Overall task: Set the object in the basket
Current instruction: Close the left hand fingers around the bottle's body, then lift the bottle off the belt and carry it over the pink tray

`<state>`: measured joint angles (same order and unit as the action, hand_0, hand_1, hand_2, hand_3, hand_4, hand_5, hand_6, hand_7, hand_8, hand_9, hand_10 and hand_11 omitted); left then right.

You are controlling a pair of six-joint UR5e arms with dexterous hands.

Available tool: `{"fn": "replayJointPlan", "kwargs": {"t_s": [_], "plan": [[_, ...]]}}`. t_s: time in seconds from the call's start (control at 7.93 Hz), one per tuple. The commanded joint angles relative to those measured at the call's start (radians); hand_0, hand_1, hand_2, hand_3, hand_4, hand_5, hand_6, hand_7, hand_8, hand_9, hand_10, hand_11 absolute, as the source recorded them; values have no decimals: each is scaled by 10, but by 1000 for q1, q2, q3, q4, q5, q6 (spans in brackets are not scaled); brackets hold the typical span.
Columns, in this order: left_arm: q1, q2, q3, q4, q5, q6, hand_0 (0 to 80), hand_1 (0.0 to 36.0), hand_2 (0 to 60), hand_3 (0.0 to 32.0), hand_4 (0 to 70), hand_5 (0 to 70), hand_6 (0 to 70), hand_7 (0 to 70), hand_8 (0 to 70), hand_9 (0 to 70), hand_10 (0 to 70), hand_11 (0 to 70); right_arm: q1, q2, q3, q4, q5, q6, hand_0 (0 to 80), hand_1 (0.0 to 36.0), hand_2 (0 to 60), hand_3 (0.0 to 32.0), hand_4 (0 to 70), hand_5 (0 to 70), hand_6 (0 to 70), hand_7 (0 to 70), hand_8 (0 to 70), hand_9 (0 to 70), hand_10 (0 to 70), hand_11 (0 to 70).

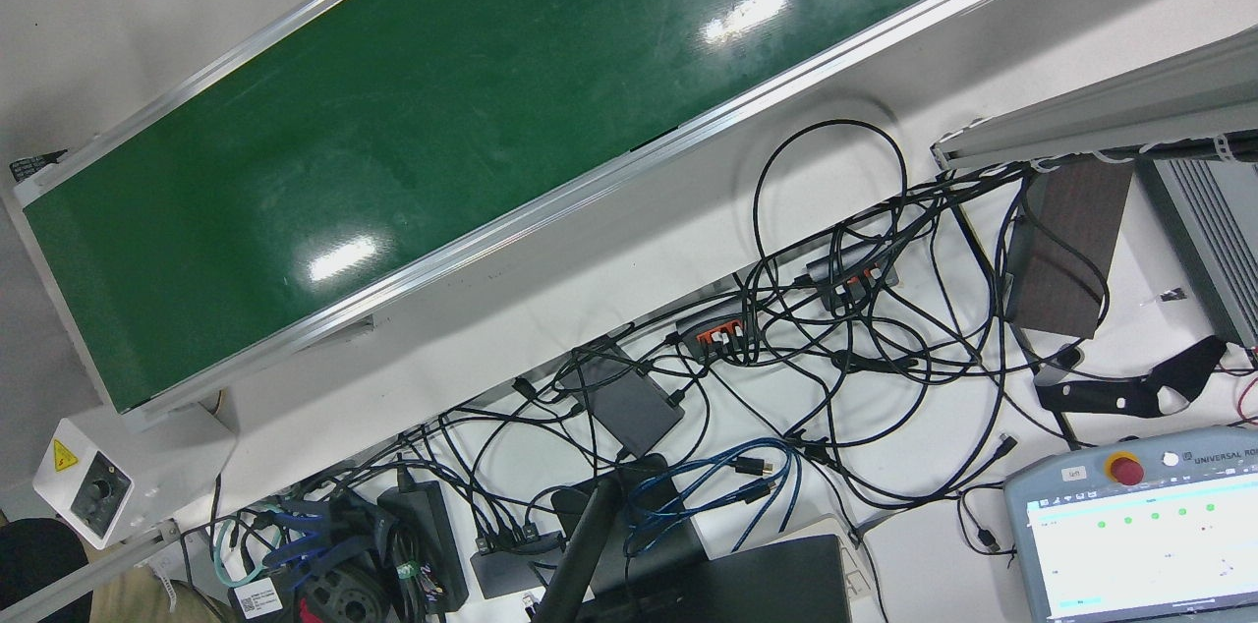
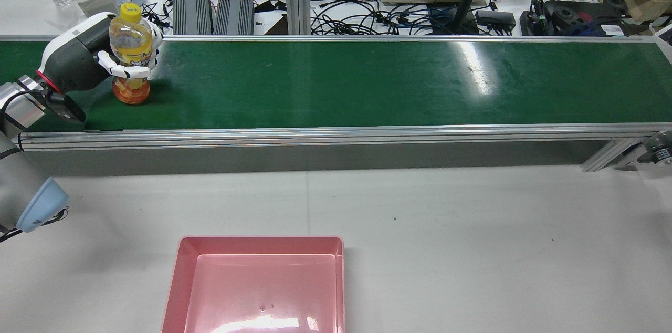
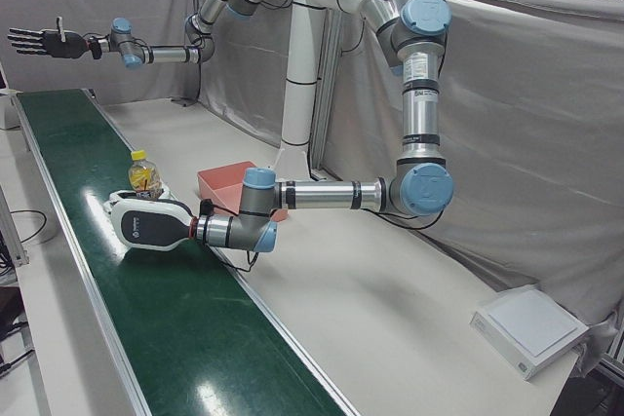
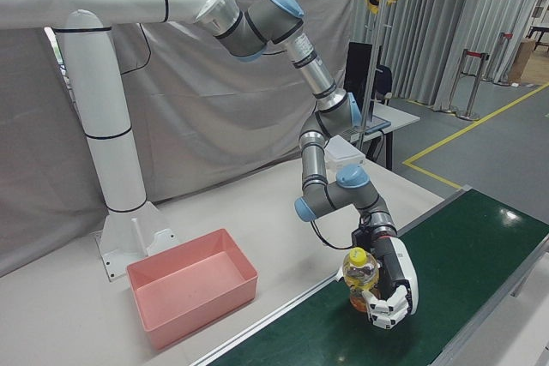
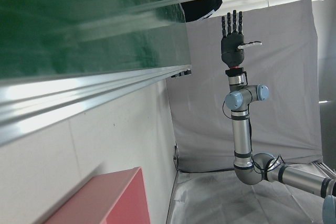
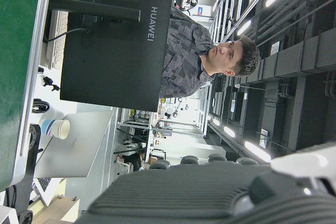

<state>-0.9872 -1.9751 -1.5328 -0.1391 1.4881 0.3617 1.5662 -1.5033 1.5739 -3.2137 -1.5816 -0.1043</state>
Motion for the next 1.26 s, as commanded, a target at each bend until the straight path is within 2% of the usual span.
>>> {"fn": "replayJointPlan", "kwargs": {"t_s": [0.0, 0.38, 0.5, 0.76, 1.14], "plan": [[7, 7, -45, 1, 3, -1, 563, 236, 600, 0, 700, 700, 700, 700, 700, 700, 700, 700, 0, 0, 0, 0, 0, 0, 0, 0, 0, 0, 0, 0, 0, 0, 0, 0, 0, 0], [16, 16, -137, 38, 8, -1, 558, 250, 600, 0, 700, 700, 700, 700, 700, 700, 700, 700, 0, 0, 0, 0, 0, 0, 0, 0, 0, 0, 0, 0, 0, 0, 0, 0, 0, 0], [48, 16, -168, 50, 8, -1, 555, 251, 600, 0, 700, 700, 700, 700, 700, 700, 700, 700, 0, 0, 0, 0, 0, 0, 0, 0, 0, 0, 0, 0, 0, 0, 0, 0, 0, 0], [178, 16, -268, 87, 8, 6, 558, 252, 600, 0, 700, 700, 700, 700, 700, 700, 700, 700, 0, 0, 0, 0, 0, 0, 0, 0, 0, 0, 0, 0, 0, 0, 0, 0, 0, 0], [313, 67, -338, 112, 8, 45, 568, 254, 600, 0, 700, 700, 700, 700, 700, 700, 700, 700, 0, 0, 0, 0, 0, 0, 0, 0, 0, 0, 0, 0, 0, 0, 0, 0, 0, 0]]}}
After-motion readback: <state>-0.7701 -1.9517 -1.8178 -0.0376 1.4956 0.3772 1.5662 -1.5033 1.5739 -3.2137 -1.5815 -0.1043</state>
